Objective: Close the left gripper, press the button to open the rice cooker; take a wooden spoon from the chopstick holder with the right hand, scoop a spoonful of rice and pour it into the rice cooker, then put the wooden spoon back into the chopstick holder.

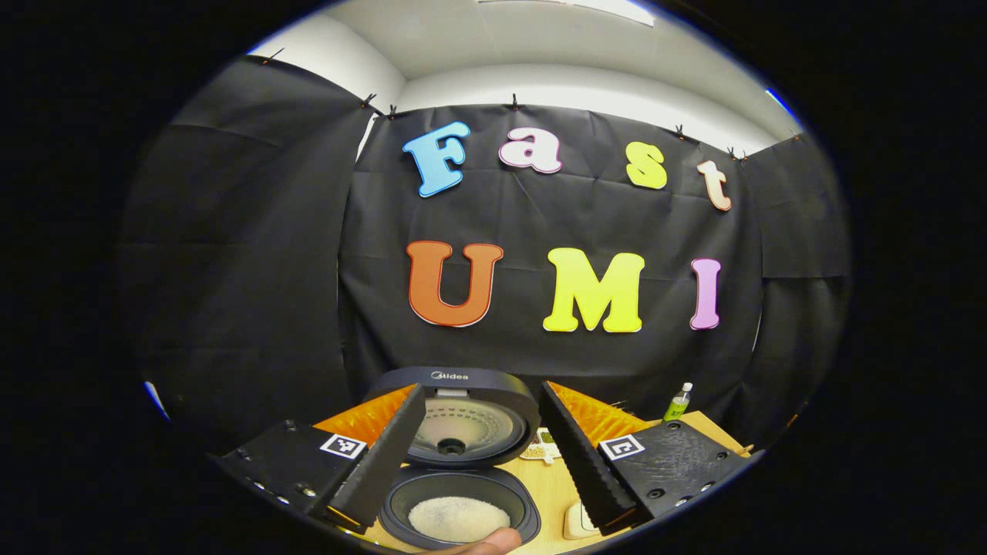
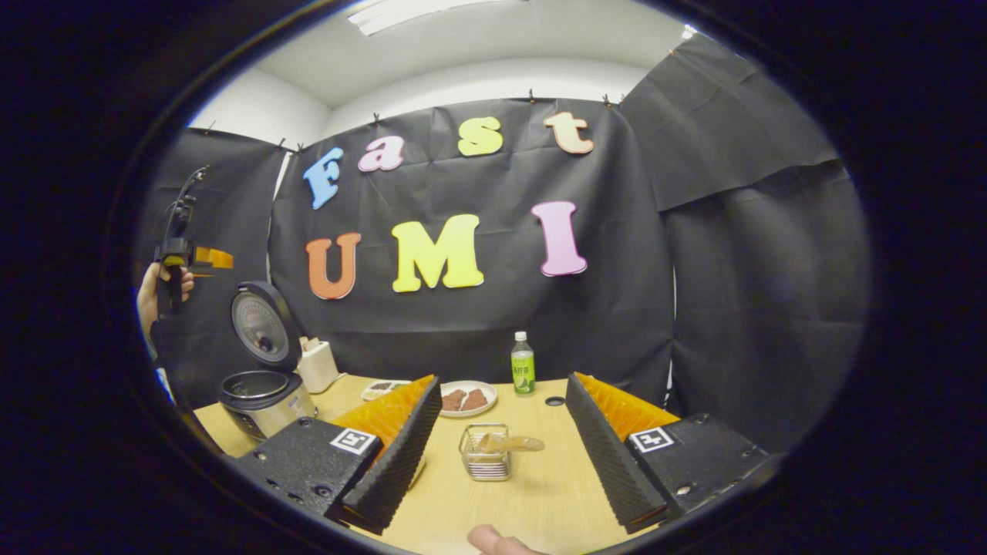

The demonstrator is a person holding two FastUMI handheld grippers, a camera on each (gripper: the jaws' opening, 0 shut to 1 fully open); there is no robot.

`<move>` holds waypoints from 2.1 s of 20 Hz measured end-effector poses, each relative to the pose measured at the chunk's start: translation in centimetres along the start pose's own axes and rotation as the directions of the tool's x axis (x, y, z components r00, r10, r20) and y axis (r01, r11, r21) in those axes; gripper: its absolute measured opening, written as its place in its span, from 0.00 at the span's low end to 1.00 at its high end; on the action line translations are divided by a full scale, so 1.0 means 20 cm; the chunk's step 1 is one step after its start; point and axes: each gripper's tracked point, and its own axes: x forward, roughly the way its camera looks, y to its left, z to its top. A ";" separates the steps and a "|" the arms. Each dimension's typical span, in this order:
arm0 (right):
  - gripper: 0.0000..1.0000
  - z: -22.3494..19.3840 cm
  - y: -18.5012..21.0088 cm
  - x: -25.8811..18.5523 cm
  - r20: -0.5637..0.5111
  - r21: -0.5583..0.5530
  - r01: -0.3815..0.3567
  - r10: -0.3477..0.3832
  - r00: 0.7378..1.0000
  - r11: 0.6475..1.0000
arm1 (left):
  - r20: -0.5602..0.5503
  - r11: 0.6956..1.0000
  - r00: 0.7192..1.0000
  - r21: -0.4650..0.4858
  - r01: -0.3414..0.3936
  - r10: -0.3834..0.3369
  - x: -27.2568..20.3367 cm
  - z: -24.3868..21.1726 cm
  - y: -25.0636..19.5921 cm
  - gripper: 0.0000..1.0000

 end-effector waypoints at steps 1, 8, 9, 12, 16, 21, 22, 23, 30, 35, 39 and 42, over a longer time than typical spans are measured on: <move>1.00 -0.02 0.00 0.02 -0.011 0.005 -0.007 0.007 1.000 1.000 | 0.013 1.000 1.000 -0.003 -0.015 0.015 0.07 0.04 0.03 0.95; 1.00 -0.11 -0.01 0.06 -0.022 0.011 -0.051 0.052 0.998 0.999 | 0.026 0.995 0.998 -0.085 -0.053 0.056 0.52 0.03 0.20 0.94; 1.00 -0.12 -0.01 0.06 -0.028 0.034 -0.039 0.040 0.999 0.999 | 0.029 0.996 0.998 -0.079 -0.045 0.047 0.58 0.03 0.20 0.94; 1.00 -0.13 0.07 0.00 -0.034 0.072 -0.072 0.075 0.997 0.995 | -0.036 0.993 0.996 -0.082 -0.083 0.080 0.72 -0.05 0.27 0.94; 1.00 -0.11 0.08 -0.09 -0.019 0.050 -0.052 0.053 0.998 0.997 | -0.083 0.989 0.986 -0.020 -0.148 0.146 0.72 -0.14 0.35 0.97; 1.00 -0.07 0.15 -0.24 0.015 0.017 -0.063 0.063 0.998 0.998 | -0.205 0.990 0.970 -0.012 -0.139 0.134 0.56 -0.24 0.32 1.00; 1.00 -0.04 0.16 -0.26 0.034 0.004 -0.061 0.060 0.998 0.998 | -0.208 0.991 0.970 -0.015 -0.135 0.129 0.52 -0.25 0.32 1.00; 1.00 -0.02 0.19 -0.30 0.051 -0.007 -0.065 0.065 0.997 0.998 | -0.203 0.991 0.971 -0.012 -0.130 0.125 0.48 -0.25 0.31 1.00; 0.96 0.03 0.40 -0.49 0.069 -0.037 -0.134 0.136 0.988 0.990 | -0.381 0.999 0.924 0.027 -0.018 0.027 0.15 -0.66 0.16 0.99; 0.92 0.16 0.44 -0.67 0.138 -0.083 -0.096 0.107 0.985 0.992 | -0.470 0.999 0.881 0.021 -0.037 0.042 0.00 -0.89 0.16 1.00; 0.92 0.29 0.59 -0.83 0.172 -0.126 -0.125 0.145 0.974 0.984 | -0.497 0.998 0.866 0.034 -0.044 0.055 -0.07 -1.01 0.15 1.00; 1.00 0.30 0.67 -0.90 0.190 -0.154 -0.166 0.194 0.963 0.974 | -0.604 0.998 0.795 0.044 -0.037 0.056 -0.17 -1.13 0.15 1.00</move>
